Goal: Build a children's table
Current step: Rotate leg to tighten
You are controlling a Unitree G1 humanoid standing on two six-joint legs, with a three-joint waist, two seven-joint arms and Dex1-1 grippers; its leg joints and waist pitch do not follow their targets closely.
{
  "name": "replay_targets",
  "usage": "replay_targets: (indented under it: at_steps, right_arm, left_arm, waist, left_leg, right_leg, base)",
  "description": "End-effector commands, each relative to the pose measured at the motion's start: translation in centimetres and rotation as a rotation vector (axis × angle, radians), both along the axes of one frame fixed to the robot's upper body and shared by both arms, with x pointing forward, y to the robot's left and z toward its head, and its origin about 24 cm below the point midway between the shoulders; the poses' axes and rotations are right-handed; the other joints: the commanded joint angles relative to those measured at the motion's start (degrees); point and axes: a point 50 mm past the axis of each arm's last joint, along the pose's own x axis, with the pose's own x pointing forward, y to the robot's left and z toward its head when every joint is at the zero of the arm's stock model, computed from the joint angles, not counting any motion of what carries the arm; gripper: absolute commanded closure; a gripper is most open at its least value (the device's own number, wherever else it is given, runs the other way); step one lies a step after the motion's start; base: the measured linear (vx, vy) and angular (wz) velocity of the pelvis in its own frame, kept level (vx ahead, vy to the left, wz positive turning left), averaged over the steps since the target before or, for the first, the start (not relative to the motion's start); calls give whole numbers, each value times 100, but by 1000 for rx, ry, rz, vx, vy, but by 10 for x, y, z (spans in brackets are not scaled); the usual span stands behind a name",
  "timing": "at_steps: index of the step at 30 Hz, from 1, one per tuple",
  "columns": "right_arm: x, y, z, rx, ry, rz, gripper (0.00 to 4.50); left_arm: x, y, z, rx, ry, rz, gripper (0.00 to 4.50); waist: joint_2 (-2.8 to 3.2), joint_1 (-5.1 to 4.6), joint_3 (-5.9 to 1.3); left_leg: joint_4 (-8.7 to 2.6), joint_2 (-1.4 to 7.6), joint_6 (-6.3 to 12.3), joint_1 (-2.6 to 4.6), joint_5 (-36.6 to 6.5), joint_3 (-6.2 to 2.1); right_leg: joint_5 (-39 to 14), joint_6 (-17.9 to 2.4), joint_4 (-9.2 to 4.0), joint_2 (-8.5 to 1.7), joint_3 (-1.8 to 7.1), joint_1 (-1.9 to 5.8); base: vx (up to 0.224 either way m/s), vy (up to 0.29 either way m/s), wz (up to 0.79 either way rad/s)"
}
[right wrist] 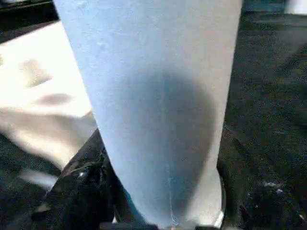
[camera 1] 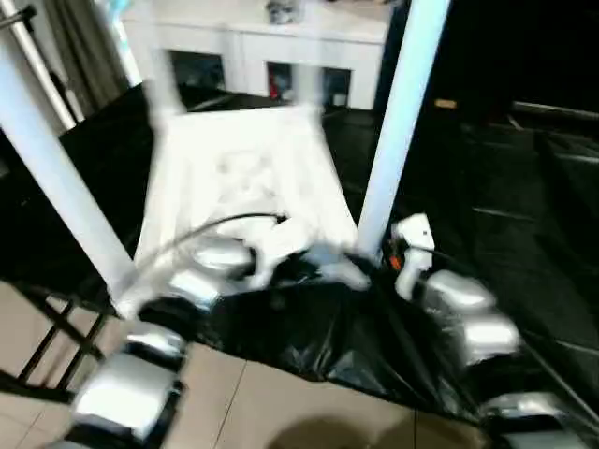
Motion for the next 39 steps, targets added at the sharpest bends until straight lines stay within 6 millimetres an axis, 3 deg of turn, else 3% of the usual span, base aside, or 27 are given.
replay_targets:
  at_steps: [1,4,7,8,9,11,17,19,22,27,31,32,33,39]
  right_arm:
    - [-4,14,-16,-55,74,-60,196]
    - [-4,36,-10,-43,33,-33,196]
    - [-1,37,-5,-54,-1,-33,196]
    - [-1,37,-5,-55,-3,-35,161]
    - [1,31,-2,-48,-15,-22,140]
    - [2,21,2,-59,-32,10,120]
    - [-5,-3,8,-99,-30,256,109]
    - [-7,-6,9,-105,-30,294,109]
    - [-13,-12,13,-74,-7,436,109]
    - [-18,-16,18,-44,29,611,147]
    - [-20,-15,19,-48,48,669,182]
    - [-21,-15,19,-47,55,687,182]
    - [-21,-15,19,-46,60,702,185]
    - [-23,-12,19,-32,81,751,194]
  left_arm:
    - [-13,-24,-15,-1,54,-27,450]
    - [-15,-35,-14,-12,30,-29,450]
    - [-15,-36,-14,-12,21,-36,450]
    - [-15,-36,-14,-12,21,-36,450]
    - [-15,-33,-13,-8,8,-42,450]
    - [-14,-27,-12,-2,3,-49,450]
    - [-12,-1,-10,44,1,-118,450]
    - [-12,3,-9,51,4,-134,450]
    - [-12,16,-7,75,17,-187,450]
    - [-15,31,-5,111,65,-297,450]
    - [-15,36,-4,133,67,-315,450]
    - [-15,37,-4,138,71,-321,450]
    - [-15,38,-4,143,76,-327,450]
    - [-13,43,-2,147,81,-326,450]
  waist:
    - [-37,-17,-260]
    - [-43,-56,-260]
    - [-34,-68,-256]
    - [-28,-71,-257]
    - [31,-67,-255]
    - [-13,-73,-270]
    - [-7,-44,-328]
    - [-4,-40,-342]
    - [4,-14,-346]
    - [0,64,-322]
    - [-13,129,-325]
    - [-9,133,-327]
    - [-44,133,-326]
    - [-34,166,-337]
  left_leg:
    - [-450,99,290,-33,-1284,-2]
    - [-450,78,348,-47,-1358,-2]
    - [-449,73,399,-48,-1403,3]
    - [-453,77,399,-51,-1409,-2]
    - [-458,77,391,-47,-1430,-7]
    - [-450,83,404,-54,-1442,-10]
    - [-377,89,727,-111,-821,9]
    - [-348,101,875,-104,-566,14]
    - [-338,119,970,-91,-560,26]
    - [-358,144,854,-71,-804,40]
    - [-363,148,745,-55,-755,44]
    - [-363,147,741,-52,-739,43]
    - [-362,147,745,-57,-723,45]
    - [-345,140,791,-62,-563,45]
  right_leg:
    - [-2187,-976,-538,-287,251,256]
    - [-2124,-974,-536,-273,243,261]
    - [-2208,-939,-554,-275,244,253]
    - [-2237,-929,-554,-278,245,254]
    - [-2236,-931,-554,-280,244,255]
    - [-2139,-948,-547,-272,239,274]
    - [-956,-1314,-410,-280,252,340]
    - [-358,-1523,-339,-270,249,346]
    - [-195,-1628,-315,-269,238,357]
    - [-620,-1602,-342,-277,238,343]
    - [-629,-1579,-326,-284,250,341]
    - [-609,-1584,-323,-284,249,341]
    - [-606,-1580,-325,-284,250,343]
    - [-474,-1597,-301,-296,248,349]
  base:
    - [0,0,0]
    - [0,0,0]
    - [0,0,0]
    - [0,0,0]
    - [0,0,0]
    - [0,0,0]
    - [0,0,0]
    - [0,0,0]
    - [0,0,0]
    - [0,0,0]
    - [0,0,0]
    - [0,0,0]
    - [0,0,0]
    - [0,0,0]
